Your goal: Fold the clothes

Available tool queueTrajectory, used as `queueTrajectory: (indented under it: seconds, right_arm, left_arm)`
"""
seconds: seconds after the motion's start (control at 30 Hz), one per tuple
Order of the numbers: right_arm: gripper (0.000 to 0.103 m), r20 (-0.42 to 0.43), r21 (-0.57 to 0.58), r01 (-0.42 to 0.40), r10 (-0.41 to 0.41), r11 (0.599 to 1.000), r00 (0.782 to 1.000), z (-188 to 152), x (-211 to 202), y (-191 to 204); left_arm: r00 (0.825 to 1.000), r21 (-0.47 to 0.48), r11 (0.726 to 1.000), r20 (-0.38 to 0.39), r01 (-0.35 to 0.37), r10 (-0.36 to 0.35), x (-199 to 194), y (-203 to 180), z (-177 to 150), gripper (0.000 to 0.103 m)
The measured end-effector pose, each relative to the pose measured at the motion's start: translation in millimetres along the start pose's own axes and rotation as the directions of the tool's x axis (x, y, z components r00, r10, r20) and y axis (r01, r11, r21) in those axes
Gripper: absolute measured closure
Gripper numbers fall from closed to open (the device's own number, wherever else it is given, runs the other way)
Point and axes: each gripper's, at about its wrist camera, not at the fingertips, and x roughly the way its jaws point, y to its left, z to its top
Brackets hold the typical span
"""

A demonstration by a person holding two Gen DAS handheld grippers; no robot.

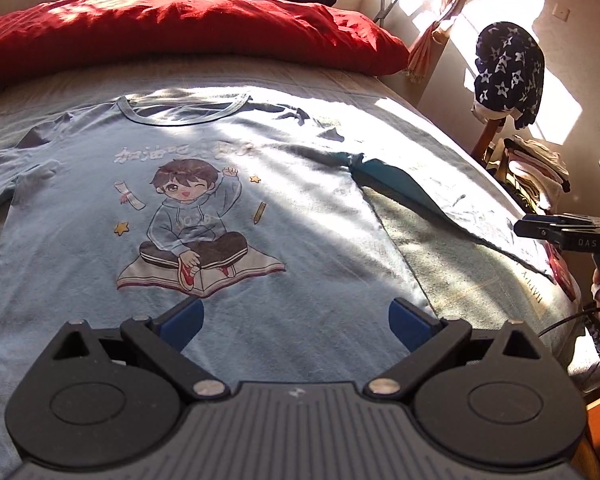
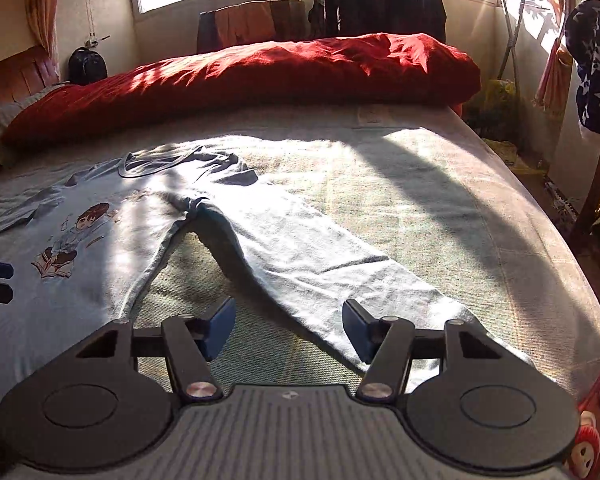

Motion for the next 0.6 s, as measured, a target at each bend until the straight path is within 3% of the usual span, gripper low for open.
queueTrajectory:
  seconds: [0.3, 0.43, 0.6]
  right_arm:
    - [0.063, -0.09, -0.045, -0.036, 0.032, 0.998, 0.995, 46, 74, -47]
    - [0.064, -0.133, -0.053, -0.063, 0.056, 0.997, 0.99, 64, 109, -65]
    - [0.064, -0.183, -0.089, -0.091, 0.073, 0.992, 0.98, 57, 133, -64]
  left_arm:
    - [1.0, -0.007, 1.0, 0.001, -0.027, 0.027, 22, -10, 16, 0.004]
    - [0.999, -0.006, 0.999, -0.014, -0.046, 0.046, 30, -7, 17, 0.004]
    - [0.997, -0.004, 0.998, -0.038, -0.065, 0.065, 41, -3, 16, 0.004]
